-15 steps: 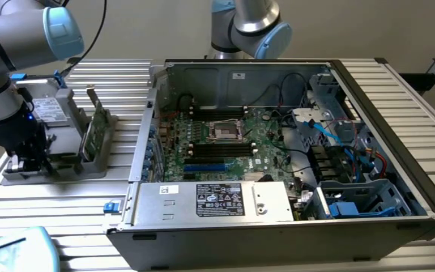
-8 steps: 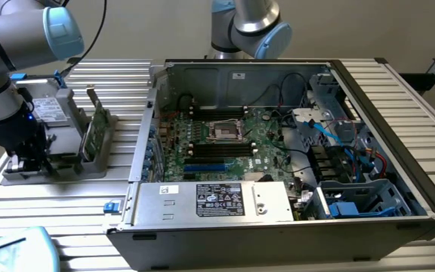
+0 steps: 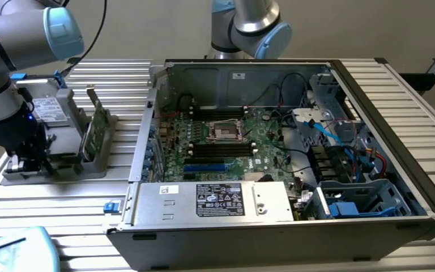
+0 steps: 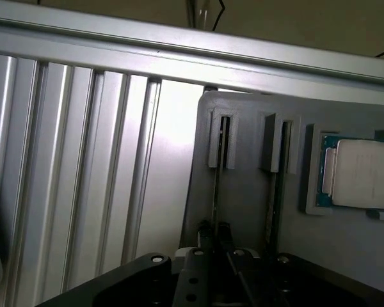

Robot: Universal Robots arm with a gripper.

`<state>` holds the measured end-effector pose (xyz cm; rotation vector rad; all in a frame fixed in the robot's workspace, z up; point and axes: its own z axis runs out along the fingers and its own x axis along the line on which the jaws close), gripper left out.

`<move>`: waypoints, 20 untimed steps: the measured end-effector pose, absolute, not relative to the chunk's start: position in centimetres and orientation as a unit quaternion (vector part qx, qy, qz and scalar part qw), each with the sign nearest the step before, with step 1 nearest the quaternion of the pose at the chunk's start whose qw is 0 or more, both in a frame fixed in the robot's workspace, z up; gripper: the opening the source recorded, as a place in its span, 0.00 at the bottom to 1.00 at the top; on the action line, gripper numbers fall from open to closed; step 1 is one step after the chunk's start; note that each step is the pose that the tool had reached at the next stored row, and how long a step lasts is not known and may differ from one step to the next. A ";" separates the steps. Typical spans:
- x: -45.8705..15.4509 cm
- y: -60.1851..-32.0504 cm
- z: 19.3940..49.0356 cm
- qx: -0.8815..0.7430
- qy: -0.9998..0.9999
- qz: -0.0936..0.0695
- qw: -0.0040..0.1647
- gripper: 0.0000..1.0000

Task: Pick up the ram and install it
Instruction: 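Pick up the ram and move it above insertion slot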

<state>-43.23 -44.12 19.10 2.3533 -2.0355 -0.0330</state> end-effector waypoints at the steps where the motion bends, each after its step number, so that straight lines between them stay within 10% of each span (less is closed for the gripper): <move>1: -43.2 -44.1 19.1 0.756 -0.654 -0.011 0.015 0.14; 20: -42.6 -44.1 19.7 0.756 -0.654 -0.011 0.015 0.14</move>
